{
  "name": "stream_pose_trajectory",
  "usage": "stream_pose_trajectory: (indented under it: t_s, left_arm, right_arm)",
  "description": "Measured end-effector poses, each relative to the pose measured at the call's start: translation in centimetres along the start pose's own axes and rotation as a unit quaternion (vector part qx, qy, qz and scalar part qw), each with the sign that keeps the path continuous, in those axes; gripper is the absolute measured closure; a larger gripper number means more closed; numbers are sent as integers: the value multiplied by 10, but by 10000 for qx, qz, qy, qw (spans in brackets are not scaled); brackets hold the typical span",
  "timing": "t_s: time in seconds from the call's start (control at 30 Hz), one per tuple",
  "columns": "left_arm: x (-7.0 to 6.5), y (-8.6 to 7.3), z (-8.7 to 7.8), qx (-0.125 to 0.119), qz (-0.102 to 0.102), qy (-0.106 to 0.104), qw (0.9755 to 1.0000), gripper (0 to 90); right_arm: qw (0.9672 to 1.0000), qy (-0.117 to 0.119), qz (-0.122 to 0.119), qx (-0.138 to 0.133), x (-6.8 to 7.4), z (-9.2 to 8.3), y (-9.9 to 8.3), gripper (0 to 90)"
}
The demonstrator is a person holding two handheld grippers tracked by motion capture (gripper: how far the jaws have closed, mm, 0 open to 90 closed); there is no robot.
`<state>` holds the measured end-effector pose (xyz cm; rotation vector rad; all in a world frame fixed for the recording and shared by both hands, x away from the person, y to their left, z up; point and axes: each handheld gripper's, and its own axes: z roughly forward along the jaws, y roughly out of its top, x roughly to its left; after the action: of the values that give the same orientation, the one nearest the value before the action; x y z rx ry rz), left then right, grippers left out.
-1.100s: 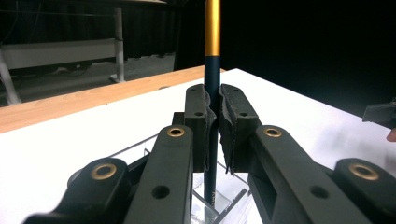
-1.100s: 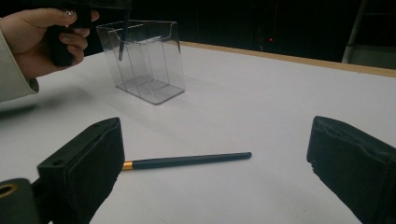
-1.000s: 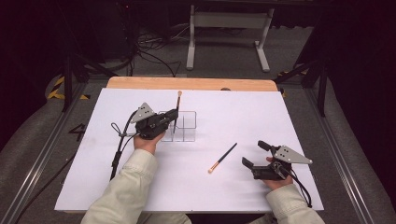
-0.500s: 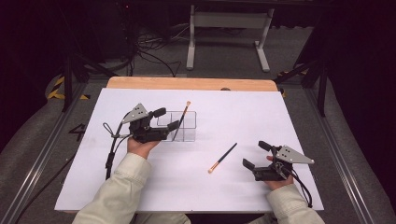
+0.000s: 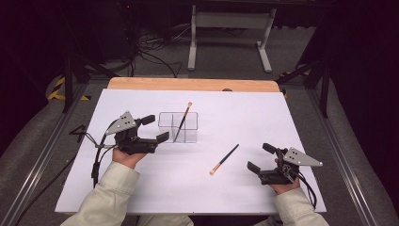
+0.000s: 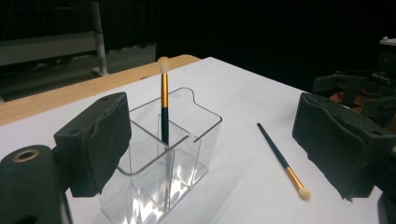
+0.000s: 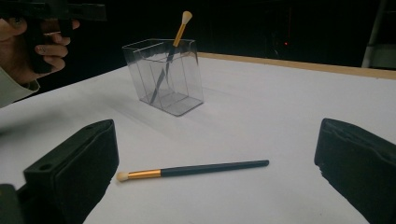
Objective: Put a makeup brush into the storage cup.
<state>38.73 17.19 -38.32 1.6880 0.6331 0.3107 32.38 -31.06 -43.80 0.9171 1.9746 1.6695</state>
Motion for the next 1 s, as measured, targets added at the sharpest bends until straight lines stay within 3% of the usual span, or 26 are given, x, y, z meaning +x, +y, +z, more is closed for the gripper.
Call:
stream_pose_trajectory:
  t_s: [0.13,0.33,0.7,0.9,1.0]
  left_arm:
    - [0,-2,-12,-36,-25,7,10000,123]
    - [0,-5,-30,-58,-45,5,10000,117]
    - [-6,-13,-41,253,246,30,9994,93]
    - [-9,-14,-46,307,235,-128,9992,80]
    - [-10,-16,-48,313,275,-15,9991,67]
  right_arm:
    - [9995,110,40,292,2,0,4,2]
    - [9985,411,-39,364,4,0,7,2]
    - [9982,280,-214,477,6,-4,23,13]
    - [9970,319,-312,635,8,-1,31,17]
    - [9962,349,-383,697,9,2,37,19]
